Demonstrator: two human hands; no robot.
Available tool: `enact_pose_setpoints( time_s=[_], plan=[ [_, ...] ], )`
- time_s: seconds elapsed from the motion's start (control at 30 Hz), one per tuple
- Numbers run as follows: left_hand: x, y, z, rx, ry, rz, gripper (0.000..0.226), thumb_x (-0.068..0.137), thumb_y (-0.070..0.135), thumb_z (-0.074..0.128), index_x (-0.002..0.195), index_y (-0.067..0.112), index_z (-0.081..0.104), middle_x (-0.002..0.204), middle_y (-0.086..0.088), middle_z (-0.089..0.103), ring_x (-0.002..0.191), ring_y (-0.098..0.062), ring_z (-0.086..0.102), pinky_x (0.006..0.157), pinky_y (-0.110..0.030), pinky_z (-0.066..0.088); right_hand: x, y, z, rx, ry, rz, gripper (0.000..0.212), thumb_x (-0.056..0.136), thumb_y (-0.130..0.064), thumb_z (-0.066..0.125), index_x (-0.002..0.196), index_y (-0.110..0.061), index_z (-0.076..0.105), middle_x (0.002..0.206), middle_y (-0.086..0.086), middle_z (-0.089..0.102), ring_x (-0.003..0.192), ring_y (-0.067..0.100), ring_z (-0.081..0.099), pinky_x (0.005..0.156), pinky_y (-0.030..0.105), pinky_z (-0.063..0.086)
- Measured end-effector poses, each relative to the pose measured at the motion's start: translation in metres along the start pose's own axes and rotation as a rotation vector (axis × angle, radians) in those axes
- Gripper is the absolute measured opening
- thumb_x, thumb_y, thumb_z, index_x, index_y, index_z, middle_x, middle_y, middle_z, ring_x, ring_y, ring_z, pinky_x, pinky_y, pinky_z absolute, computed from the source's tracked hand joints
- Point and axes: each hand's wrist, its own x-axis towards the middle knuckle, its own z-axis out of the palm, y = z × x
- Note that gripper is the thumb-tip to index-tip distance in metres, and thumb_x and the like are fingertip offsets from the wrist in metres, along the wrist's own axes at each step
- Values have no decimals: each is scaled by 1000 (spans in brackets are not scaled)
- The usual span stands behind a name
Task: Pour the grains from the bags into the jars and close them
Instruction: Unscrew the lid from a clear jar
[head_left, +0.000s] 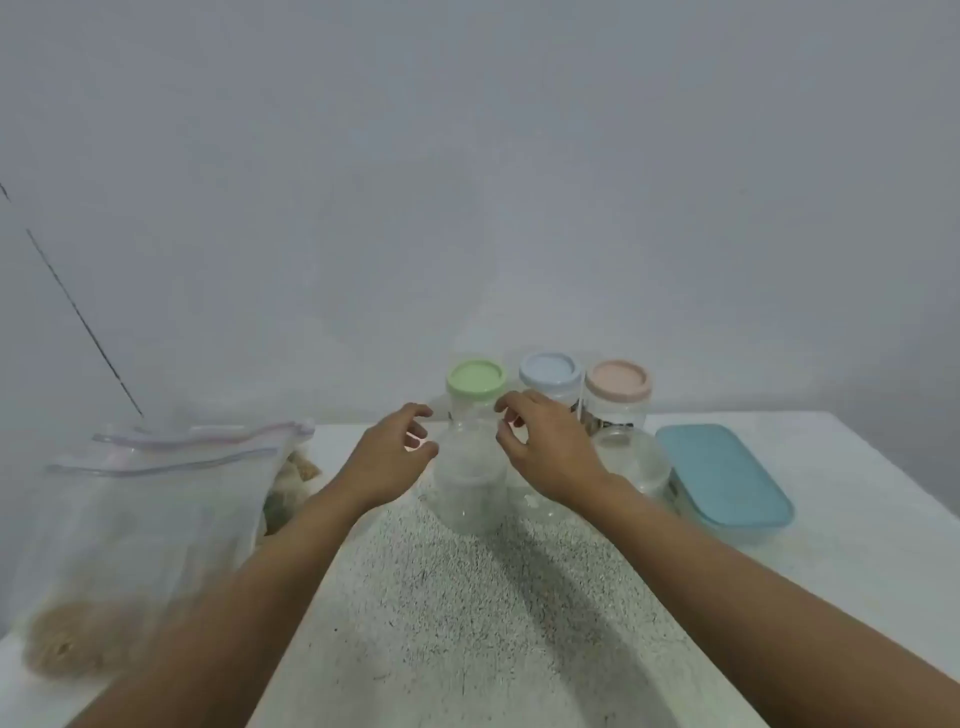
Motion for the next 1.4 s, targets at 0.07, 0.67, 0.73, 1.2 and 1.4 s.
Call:
enact_pose_setpoints(
  time_s=[0.07,0.67,0.73,1.2,1.4],
  plan=[
    [6,-12,11,-115,-90,-120,63,94,21,68,149,24,40,136,0,54,124,-14,51,94,-29,41,7,-3,14,7,-12,-17,29,101,-26,53,126,-16,63,119,0,62,107,15,58,88,38,50],
    [11,-78,50,-378,-303,-67,111,50,56,97,144,38,42,134,11,50,123,-14,56,90,-41,61,20,-10,82,-116,-159,-139,33,98,-33,60,120,-10,69,119,4,63,113,23,52,93,36,47],
    [3,-80,49,-340,-340,-25,109,50,61,97,142,42,42,135,13,48,123,-13,56,90,-43,60,11,-15,85,-75,-164,-141,36,96,-40,59,118,-13,69,112,1,60,106,20,50,88,37,48],
    [-32,-60,81,-456,-409,164,67,72,2,89,130,18,58,125,-1,68,118,-23,66,93,-37,58,-29,-17,72,95,-209,-119,45,74,-59,72,105,-28,71,97,-15,50,87,5,51,70,20,37],
    [-27,-58,84,-349,-386,175,64,69,-6,88,124,12,60,117,3,68,111,-18,67,85,-34,58,-26,-7,67,158,-252,-254,48,71,-59,71,102,-24,77,90,-12,47,83,9,46,69,29,44]
  ],
)
